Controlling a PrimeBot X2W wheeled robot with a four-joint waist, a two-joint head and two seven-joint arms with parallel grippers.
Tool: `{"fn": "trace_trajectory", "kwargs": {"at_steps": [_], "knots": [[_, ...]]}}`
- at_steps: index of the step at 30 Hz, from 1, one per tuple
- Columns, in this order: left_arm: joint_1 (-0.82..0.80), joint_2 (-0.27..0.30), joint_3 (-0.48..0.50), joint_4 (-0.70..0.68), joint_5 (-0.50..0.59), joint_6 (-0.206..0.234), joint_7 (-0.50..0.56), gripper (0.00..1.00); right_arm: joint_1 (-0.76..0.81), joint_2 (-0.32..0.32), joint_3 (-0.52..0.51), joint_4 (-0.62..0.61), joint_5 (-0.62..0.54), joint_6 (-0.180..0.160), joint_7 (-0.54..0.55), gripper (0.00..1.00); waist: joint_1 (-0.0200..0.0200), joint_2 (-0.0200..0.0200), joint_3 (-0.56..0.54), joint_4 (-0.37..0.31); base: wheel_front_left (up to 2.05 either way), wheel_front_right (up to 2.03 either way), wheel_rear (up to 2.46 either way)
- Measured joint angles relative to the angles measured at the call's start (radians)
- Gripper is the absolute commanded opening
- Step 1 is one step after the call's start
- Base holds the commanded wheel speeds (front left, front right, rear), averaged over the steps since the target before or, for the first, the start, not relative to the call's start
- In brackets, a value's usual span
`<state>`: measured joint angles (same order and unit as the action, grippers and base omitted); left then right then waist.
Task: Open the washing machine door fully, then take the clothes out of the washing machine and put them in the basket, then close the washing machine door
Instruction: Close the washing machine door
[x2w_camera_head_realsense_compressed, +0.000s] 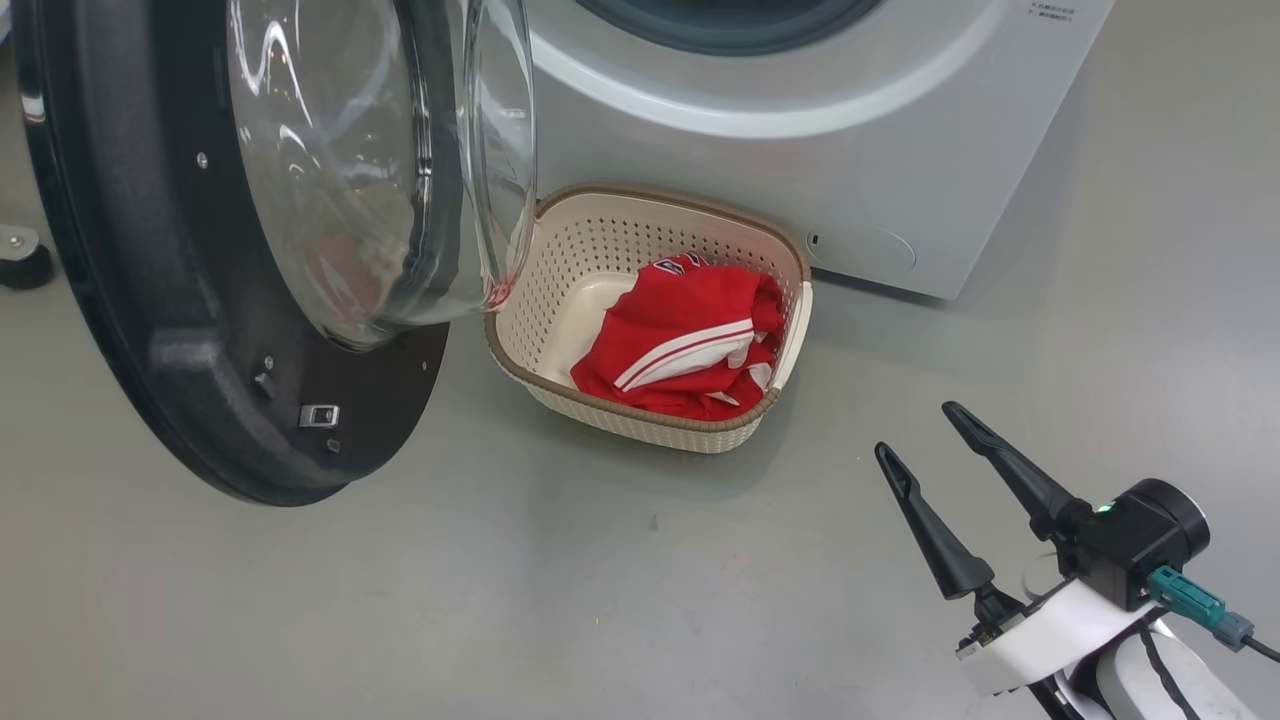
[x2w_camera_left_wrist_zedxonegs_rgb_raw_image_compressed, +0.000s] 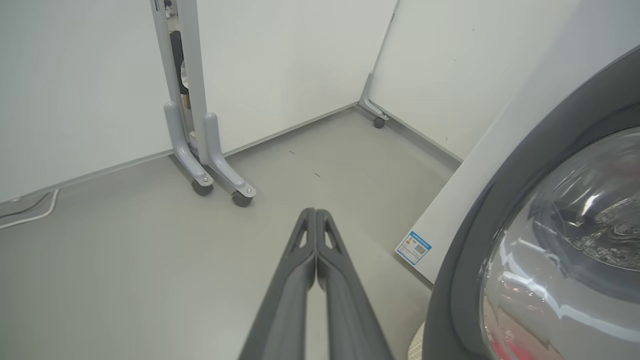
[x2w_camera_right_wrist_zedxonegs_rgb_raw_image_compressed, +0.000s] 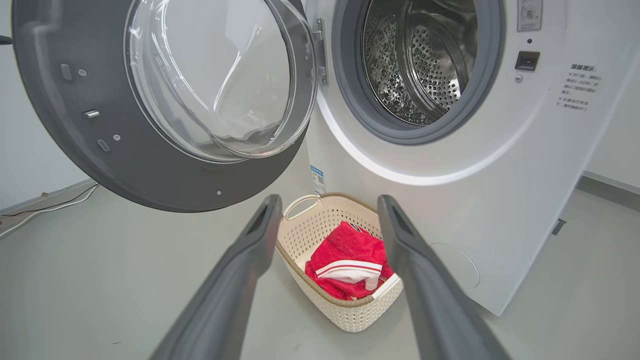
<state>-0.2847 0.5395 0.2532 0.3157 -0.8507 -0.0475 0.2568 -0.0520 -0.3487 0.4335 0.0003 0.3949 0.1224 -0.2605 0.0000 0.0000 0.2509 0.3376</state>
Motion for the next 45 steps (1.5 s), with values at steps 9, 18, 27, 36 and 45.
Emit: {"fn": "trace_trajectory", "kwargs": {"at_steps": [9, 18, 27, 36, 45], "knots": [[-0.097, -0.166, 0.042, 0.040, -0.276, 0.053, 0.182, 0.00, 0.000, -0.002, -0.010, 0.000, 0.000, 0.000, 0.000, 1.00, 0.0000, 0.0001, 0.007, -0.008, 0.00, 0.00, 0.00], [-0.146, -0.251, 0.092, 0.050, -0.492, 0.131, 0.368, 0.00, 0.000, -0.005, -0.018, 0.000, 0.000, 0.000, 0.000, 1.00, 0.0000, 0.0000, 0.006, -0.005, 0.00, 0.00, 0.00], [-0.161, -0.315, 0.087, -0.016, -0.643, 0.148, 0.548, 0.00, 0.000, -0.005, -0.018, 0.000, 0.000, 0.000, 0.000, 1.00, 0.0000, 0.0001, 0.006, 0.005, 0.00, 0.00, 0.00], [-0.155, -0.315, 0.074, -0.078, -0.692, 0.157, 0.646, 0.00, 0.000, -0.005, -0.018, 0.000, 0.000, 0.000, 0.000, 1.00, 0.0000, 0.0000, 0.005, 0.008, 0.00, 0.00, 0.00], [-0.125, -0.342, 0.058, -0.139, -0.734, 0.162, 0.705, 0.00, 0.000, -0.003, -0.019, 0.002, 0.000, 0.000, 0.000, 1.00, 0.0000, 0.0001, 0.004, 0.006, 0.00, 0.00, 0.00]]}}
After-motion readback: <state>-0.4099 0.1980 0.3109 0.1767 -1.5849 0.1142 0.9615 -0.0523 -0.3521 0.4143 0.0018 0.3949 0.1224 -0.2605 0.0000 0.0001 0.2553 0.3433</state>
